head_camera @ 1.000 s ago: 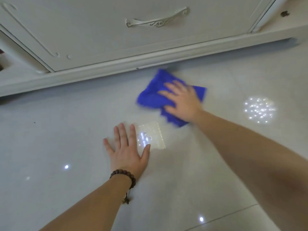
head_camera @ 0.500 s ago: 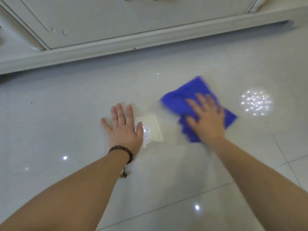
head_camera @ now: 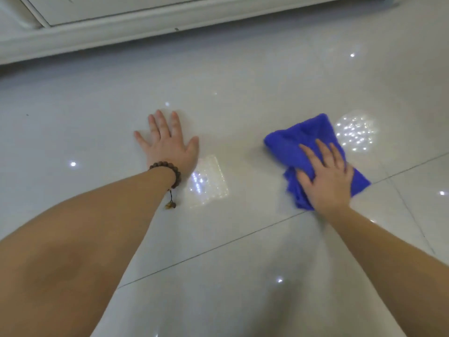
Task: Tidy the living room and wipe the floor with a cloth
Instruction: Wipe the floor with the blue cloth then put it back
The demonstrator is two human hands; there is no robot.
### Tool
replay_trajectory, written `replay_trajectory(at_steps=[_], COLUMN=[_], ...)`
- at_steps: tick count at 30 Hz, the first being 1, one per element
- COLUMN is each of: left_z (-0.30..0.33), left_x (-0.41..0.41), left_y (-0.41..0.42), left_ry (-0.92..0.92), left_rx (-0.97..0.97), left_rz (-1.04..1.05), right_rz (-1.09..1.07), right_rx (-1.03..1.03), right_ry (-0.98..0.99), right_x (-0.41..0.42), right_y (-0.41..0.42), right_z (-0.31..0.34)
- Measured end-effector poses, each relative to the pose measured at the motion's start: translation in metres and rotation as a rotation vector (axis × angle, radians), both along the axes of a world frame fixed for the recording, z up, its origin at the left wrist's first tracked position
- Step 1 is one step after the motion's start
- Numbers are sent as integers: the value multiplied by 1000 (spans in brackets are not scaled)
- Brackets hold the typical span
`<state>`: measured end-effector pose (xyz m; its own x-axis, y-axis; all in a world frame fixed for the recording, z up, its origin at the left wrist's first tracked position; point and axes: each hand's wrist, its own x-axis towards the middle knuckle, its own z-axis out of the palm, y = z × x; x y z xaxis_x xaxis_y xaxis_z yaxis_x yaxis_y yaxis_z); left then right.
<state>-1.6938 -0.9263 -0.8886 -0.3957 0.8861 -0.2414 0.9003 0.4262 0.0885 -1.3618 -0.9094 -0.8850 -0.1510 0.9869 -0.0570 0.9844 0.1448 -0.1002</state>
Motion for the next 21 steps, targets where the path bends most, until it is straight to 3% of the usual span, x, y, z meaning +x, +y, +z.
replay_trajectory(at_steps=[3, 5, 9, 12, 14, 17, 18, 19, 21], left_z=[7, 12, 19, 24, 22, 7, 3, -1, -3], left_x=[-4, 0, 29, 32, 30, 38, 40, 42, 42], left_y=[2, -4, -58, -122, -160, -193, -196, -198, -197], left_ry=[-69, -136, -262, -253, -186, -93, -63, -39, -9], left_rx=[-28, -51, -6, 81, 41, -60, -65, -58, -47], left_rz=[16, 14, -50, 28, 65, 40, 34, 39, 52], right_rz=[-435, -505, 26, 280, 117, -539, -652, -646, -339], right_rx=[-12, -2, 52, -8, -5, -40, -43, -27, 38], right_ry=[66, 78, 85, 71, 39, 117, 124, 128, 130], right_x=[42, -2, -113, -82, -25, 25, 13, -8, -61], right_y=[-8, -33, -106, -94, -70, -64, -75, -91, -136], right_z=[8, 5, -7, -2, -4, 3, 3, 2, -1])
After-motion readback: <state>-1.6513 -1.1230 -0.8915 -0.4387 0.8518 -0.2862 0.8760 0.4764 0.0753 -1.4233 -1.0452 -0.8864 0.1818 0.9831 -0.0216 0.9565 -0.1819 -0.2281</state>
